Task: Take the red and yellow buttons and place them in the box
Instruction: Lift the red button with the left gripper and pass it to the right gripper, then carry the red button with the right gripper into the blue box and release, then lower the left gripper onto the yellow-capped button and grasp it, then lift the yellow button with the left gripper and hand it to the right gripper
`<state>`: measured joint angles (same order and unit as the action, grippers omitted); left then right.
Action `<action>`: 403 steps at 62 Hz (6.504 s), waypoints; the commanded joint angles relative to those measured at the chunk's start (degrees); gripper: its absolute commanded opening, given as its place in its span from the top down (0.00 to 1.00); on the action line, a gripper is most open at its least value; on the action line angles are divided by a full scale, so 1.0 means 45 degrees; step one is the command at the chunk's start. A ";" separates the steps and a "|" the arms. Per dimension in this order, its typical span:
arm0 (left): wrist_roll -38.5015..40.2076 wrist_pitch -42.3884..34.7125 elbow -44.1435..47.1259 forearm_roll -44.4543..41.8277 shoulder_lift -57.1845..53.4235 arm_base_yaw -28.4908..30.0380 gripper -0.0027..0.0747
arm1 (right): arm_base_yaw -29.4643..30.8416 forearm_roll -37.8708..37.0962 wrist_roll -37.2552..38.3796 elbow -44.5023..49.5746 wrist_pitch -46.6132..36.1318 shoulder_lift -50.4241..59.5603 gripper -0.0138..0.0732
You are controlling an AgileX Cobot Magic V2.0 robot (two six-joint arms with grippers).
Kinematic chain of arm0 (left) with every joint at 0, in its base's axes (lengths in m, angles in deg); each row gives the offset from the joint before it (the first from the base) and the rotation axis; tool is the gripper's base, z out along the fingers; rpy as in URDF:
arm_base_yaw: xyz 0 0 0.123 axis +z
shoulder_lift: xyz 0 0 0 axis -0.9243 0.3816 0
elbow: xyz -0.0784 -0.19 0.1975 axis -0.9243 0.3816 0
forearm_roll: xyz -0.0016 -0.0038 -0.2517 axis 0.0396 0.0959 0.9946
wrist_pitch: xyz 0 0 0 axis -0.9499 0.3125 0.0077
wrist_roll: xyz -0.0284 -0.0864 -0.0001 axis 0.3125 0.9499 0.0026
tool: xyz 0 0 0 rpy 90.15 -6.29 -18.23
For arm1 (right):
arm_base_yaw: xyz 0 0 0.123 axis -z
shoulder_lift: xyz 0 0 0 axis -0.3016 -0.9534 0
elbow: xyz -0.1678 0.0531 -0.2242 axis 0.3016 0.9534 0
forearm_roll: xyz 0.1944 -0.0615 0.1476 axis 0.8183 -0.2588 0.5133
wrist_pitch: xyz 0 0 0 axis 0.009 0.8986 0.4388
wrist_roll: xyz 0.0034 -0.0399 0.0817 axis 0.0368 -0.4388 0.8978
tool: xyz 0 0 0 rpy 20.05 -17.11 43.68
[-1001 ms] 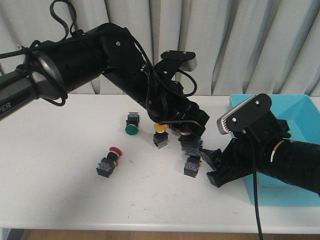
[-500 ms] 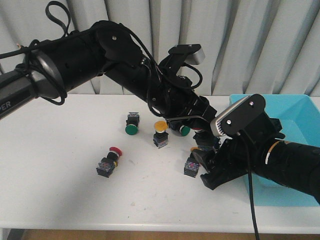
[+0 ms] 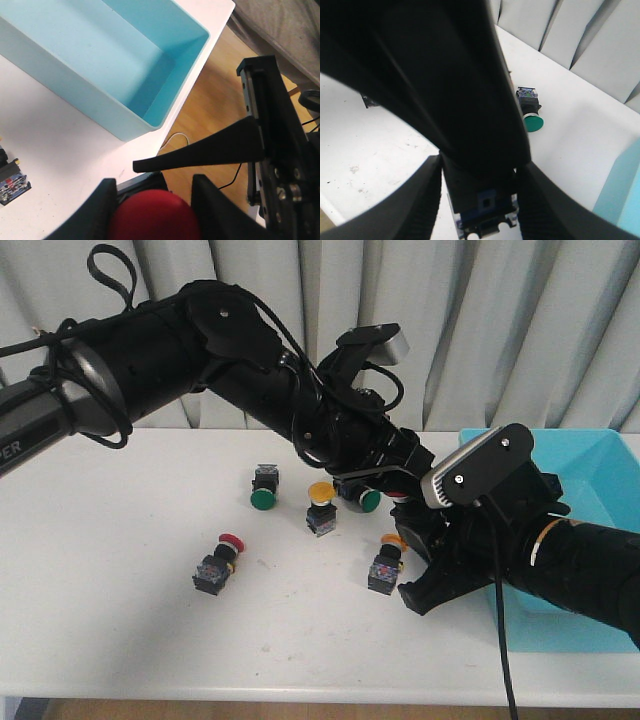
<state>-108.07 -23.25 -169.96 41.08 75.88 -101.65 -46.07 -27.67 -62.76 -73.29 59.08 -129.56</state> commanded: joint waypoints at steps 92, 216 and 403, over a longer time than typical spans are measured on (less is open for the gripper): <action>0.1361 0.1209 -0.2611 -0.6573 -0.1559 -0.0153 0.49 | 0.5867 0.0141 0.1703 -0.2089 0.0872 -0.0268 0.84; 0.5153 -0.2630 -0.2772 -1.1558 -0.0264 -0.0038 0.22 | 0.6426 -0.0187 0.1909 -0.5325 0.3987 0.2445 0.26; 0.3149 0.0476 -0.4990 -0.2088 0.0928 0.0453 0.97 | 0.0815 0.0055 -0.0884 0.1557 -0.1921 0.2882 0.27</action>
<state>-92.11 -21.11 -190.62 26.09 85.87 -98.97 -41.67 -27.20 -64.93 -64.73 58.92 -115.13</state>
